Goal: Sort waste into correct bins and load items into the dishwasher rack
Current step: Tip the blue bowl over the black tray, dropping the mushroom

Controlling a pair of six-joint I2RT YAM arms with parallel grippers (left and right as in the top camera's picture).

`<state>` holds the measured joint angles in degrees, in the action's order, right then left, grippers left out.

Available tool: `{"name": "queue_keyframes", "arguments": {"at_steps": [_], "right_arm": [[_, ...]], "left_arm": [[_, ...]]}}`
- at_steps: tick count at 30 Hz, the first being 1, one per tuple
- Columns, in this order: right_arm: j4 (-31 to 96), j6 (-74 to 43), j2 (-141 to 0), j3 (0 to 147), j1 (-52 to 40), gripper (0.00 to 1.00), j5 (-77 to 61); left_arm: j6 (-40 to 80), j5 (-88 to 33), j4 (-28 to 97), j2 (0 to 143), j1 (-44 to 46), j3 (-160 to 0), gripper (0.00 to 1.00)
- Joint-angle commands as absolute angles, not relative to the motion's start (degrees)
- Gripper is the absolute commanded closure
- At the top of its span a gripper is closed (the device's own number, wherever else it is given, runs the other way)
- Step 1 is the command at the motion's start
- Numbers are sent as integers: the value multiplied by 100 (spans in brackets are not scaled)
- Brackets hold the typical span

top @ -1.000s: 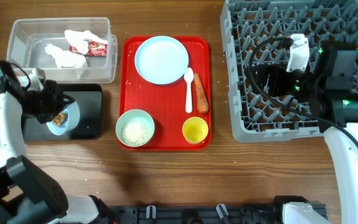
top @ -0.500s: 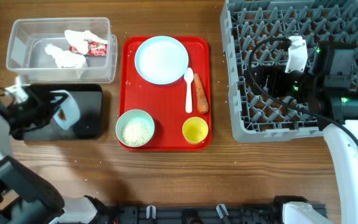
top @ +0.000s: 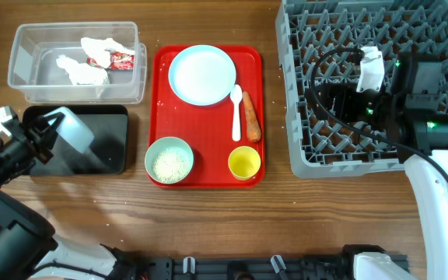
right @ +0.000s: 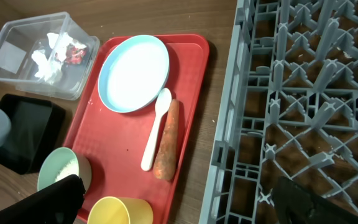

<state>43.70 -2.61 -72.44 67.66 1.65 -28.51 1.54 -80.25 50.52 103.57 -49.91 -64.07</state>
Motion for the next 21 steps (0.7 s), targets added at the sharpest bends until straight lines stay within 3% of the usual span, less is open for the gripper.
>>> {"name": "queue_keyframes", "arguments": {"at_steps": [1,3,6,13,18,21], "right_arm": [[4375,-301,-7306,6888,145,0,-2941],[4377,-301,-7308,6888,145,0,-2941],[4377,-303,-7308,6888,145,0,-2941],[4379,-305,-7310,6888,145,0,-2941],[4355,-303,-7310,6888,145,0,-2941],[4368,-305,-7310,6888,145,0,-2943]], "left_arm": [[67,-8617,5111,10398,-5061,-6394,96],[292,-9032,5183,10398,-5061,-6396,96],[1249,-8427,4464,10481,-5328,-6394,96],[1245,-8239,4580,10479,-5603,-6396,96],[1249,-8182,4499,10033,-5336,-6471,96],[1468,-7146,4495,9080,-4838,-6775,96]]}}
